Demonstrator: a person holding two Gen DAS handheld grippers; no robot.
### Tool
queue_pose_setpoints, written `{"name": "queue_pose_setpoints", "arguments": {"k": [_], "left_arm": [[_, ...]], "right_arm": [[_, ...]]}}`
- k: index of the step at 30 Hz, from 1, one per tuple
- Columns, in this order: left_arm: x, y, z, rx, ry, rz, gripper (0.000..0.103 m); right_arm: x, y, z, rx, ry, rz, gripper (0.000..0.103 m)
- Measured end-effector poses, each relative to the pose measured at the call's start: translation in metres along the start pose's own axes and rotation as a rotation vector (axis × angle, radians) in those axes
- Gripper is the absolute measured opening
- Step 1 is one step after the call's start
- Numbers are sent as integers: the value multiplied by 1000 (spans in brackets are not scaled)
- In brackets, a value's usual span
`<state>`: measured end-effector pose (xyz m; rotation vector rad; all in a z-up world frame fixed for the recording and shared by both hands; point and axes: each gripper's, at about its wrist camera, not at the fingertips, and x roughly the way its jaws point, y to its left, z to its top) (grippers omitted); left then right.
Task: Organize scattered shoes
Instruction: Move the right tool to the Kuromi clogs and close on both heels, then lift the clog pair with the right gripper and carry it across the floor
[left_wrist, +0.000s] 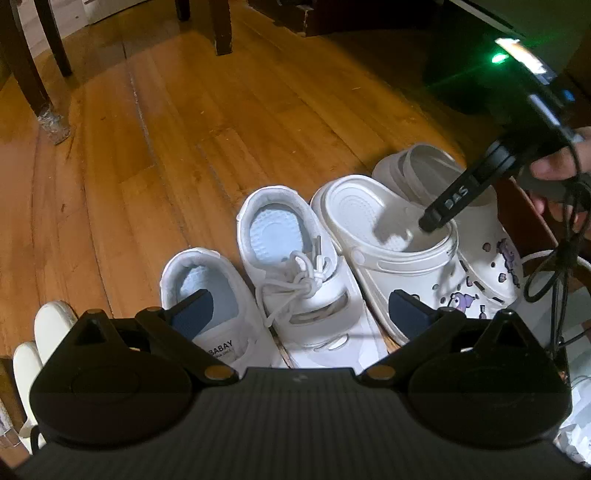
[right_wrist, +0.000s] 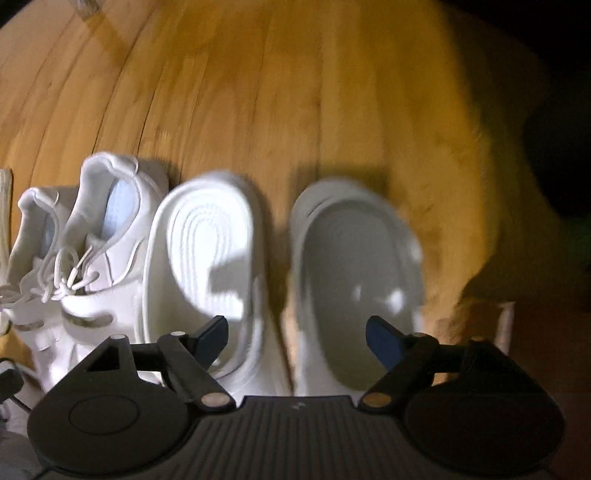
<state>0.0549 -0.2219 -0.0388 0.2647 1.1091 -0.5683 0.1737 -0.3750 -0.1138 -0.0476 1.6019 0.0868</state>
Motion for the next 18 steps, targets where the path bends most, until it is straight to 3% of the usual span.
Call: {"name": "queue_pose_setpoints", "arguments": {"k": [2, 5, 12, 16, 18], "left_arm": [[1, -1, 0, 5, 6, 2, 103], [1, -3, 0, 11, 14, 1, 103], [0, -6, -6, 18, 19, -2, 103], [0, -6, -10, 16, 24, -4, 103], [0, -5, -11, 9, 24, -8, 103]], "right_arm": [[24, 3, 3, -7, 77, 7, 60], [35, -9, 7, 52, 147, 105, 54], [29, -15, 1, 70, 152, 72, 29], [36, -12, 0, 45, 171, 21, 28], [47, -10, -1, 54, 190, 3, 36]]}}
